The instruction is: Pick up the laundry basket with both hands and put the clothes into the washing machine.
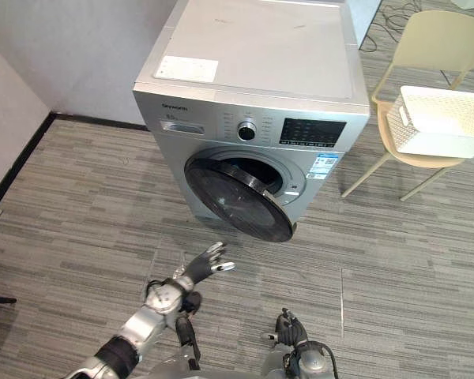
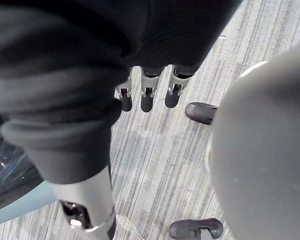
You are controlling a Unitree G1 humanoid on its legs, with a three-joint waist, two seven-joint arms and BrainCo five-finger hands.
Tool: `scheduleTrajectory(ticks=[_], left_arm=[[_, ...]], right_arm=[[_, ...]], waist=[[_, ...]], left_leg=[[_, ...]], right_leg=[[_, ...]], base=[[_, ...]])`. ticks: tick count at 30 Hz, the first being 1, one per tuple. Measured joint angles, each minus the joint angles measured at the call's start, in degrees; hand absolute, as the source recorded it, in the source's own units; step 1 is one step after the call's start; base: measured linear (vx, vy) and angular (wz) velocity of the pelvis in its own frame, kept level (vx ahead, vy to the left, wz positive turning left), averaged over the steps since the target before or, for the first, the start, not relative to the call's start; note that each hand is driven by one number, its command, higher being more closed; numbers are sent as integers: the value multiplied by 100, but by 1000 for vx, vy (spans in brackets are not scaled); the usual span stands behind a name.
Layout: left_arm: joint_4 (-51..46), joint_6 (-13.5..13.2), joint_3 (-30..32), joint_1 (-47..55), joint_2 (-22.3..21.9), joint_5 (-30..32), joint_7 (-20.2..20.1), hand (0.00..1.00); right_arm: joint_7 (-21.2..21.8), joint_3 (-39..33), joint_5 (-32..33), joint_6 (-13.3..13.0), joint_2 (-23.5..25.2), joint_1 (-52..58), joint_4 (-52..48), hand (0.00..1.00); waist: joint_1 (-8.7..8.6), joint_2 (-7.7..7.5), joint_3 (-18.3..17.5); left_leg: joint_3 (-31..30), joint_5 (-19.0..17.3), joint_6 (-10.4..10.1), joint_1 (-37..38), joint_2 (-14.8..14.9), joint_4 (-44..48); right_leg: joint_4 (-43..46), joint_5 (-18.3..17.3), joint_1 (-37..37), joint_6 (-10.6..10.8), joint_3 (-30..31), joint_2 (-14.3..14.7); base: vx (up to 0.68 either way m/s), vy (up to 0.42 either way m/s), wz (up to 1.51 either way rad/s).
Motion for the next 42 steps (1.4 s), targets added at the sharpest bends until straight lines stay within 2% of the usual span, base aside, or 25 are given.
scheduleTrajectory(ticks=[2,3,4,6,7,8,9,10,11,13,15,19,21,26,30,32,34,35,36,37,38,39,40,41,42], left_arm=[[559,47,160,-200,5,378,-5,0],[923,81,140,-529,-3,928,97,0],[1097,110,132,-733,-2,1183,139,0],[1684,140,34,-1586,6,1969,348,0],[2070,155,-66,-2317,38,2468,528,0],[2373,161,-89,-3134,168,2887,711,0],[2484,161,-88,-3503,246,3083,814,0],[2663,170,-73,-4260,447,3387,1023,0],[3072,273,-168,-4928,742,3613,1035,0],[3321,313,-63,-5269,1111,3640,1206,0],[3315,364,-64,-5921,1242,3591,1334,0],[2211,163,-73,-6689,1117,3066,1587,0],[1780,-23,-59,-6812,806,2711,1869,0],[1757,-108,11,-7326,762,2538,2073,0],[1751,-128,218,-7185,775,2562,2071,0],[1463,-172,567,-6502,777,2565,2064,0],[1057,-219,757,-5605,693,2557,2061,0],[812,-247,917,-4872,550,2538,2060,0],[644,-324,1064,-4233,426,2489,2059,0],[536,-355,1156,-3809,340,2468,2060,0],[369,-403,1288,-2944,124,2306,2050,0],[312,-457,1341,-2092,-35,2095,2041,0],[284,-459,1396,-1684,-91,2024,2028,0],[273,-463,1557,-933,-211,1817,1980,0],[275,-464,1620,-585,-252,1694,1944,0]], right_arm=[[-4,4,11,-1,-10,-278,-26,0],[-16,20,35,-7,-9,-493,-137,0],[-24,55,49,-19,-5,-630,-193,0],[-138,270,59,-87,0,-978,-474,0],[-270,387,111,-213,2,-1118,-699,0],[-380,498,180,-300,-4,-1187,-974,0],[-428,553,238,-351,-2,-1189,-1103,0],[-511,674,286,-471,-6,-1151,-1345,0],[-539,681,311,-547,-22,-1020,-1549,0],[-603,670,442,-672,-56,-723,-1725,0],[-629,619,523,-710,-24,-373,-1854,0],[-657,551,571,-736,-12,305,-2173,0],[-661,558,570,-741,-9,328,-2263,0],[-654,568,647,-757,-17,326,-2482,0],[-631,579,795,-813,-25,330,-2636,0],[-621,626,794,-841,-10,372,-2655,0],[-617,638,788,-846,-13,548,-2685,0],[-619,634,779,-846,-8,688,-2680,0],[-619,634,739,-846,-4,767,-2642,0],[-619,633,718,-846,2,794,-2586,0],[-620,622,664,-844,13,804,-2424,0],[-621,595,599,-831,49,785,-2213,0],[-628,568,534,-818,76,752,-2094,0],[-626,544,437,-754,57,669,-1863,0],[-624,535,418,-718,29,643,-1751,0]], waist=[[-11,-24,122],[-24,-51,261],[-26,-75,339],[-50,-195,571],[-75,-299,742],[-143,-398,939],[-204,-442,1017],[-385,-530,1166],[-534,-576,1301],[-637,-613,1471],[-661,-737,1561],[-802,-837,1664],[-849,-836,1665],[-841,-797,1669],[-809,-666,1663],[-751,-526,1651],[-621,-346,1589],[-521,-188,1522],[-433,-94,1471],[-350,-54,1448],[-173,3,1411],[36,61,1359],[125,64,1351],[220,65,1351],[261,65,1350]], left_leg=[[-22,35,-12,-62,0,33],[8,55,-18,-125,20,33],[62,61,-18,-155,31,34],[299,64,-22,-271,63,34],[476,64,-22,-347,69,34],[655,66,-20,-430,68,34],[718,77,-7,-483,65,34],[852,110,30,-599,70,34],[980,124,41,-700,86,34],[1184,122,40,-805,124,31],[1342,141,9,-973,194,27],[1493,178,-159,-1162,481,-12],[1640,215,-264,-1160,706,-13],[1901,331,-449,-1079,1066,-13],[1917,379,-525,-1071,1182,-13],[1901,391,-540,-961,1195,-13],[1800,390,-540,-843,1232,-12],[1659,387,-533,-772,1260,-10],[1550,389,-516,-687,1277,-6],[1489,406,-488,-602,1284,-2],[1371,398,-469,-406,1278,36],[1238,340,-366,-252,1257,126],[1156,275,-266,-249,1258,323],[1049,83,22,-313,1245,859],[1017,7,130,-333,1233,1143]], right_leg=[[-13,43,-78,-53,-16,10],[-2,69,-179,-75,27,20],[27,84,-268,-86,95,28],[98,158,-561,-93,375,53],[96,239,-779,-83,586,62],[92,336,-992,-92,770,69],[87,375,-1100,-81,857,72],[80,465,-1309,-103,1008,80],[69,540,-1495,-89,1160,96],[63,636,-1750,-50,1417,149],[48,717,-2026,-19,1669,236],[51,767,-2326,-53,1900,495],[54,841,-2429,-107,2017,731],[6,888,-2524,-165,2162,1104],[-46,875,-2504,-195,2117,1208],[-51,808,-2346,-343,2001,1203],[-52,739,-2137,-432,1845,1206],[-46,677,-1943,-509,1662,1205],[-44,617,-1763,-524,1539,1203],[-23,553,-1637,-538,1471,1203],[45,410,-1357,-547,1327,1192],[241,179,-1114,-525,1152,1155],[386,26,-1002,-522,1032,1099],[668,-303,-693,-483,745,925],[781,-459,-484,-473,558,831]], base=[[31,-10,5],[-2,-10,-11],[-43,-7,-39],[-49,-3,-61],[-56,3,-73],[-58,4,-70],[-59,3,-60],[-52,-3,-52],[-46,-11,-50],[-14,-20,-52],[1,-33,-45],[19,-29,-33],[44,-40,-46],[32,-48,-41],[-22,-15,-6],[-37,24,16],[-30,30,32],[-2,27,52],[12,20,55],[36,24,55],[68,38,67],[114,63,79],[137,90,124],[127,83,131],[125,85,198]])
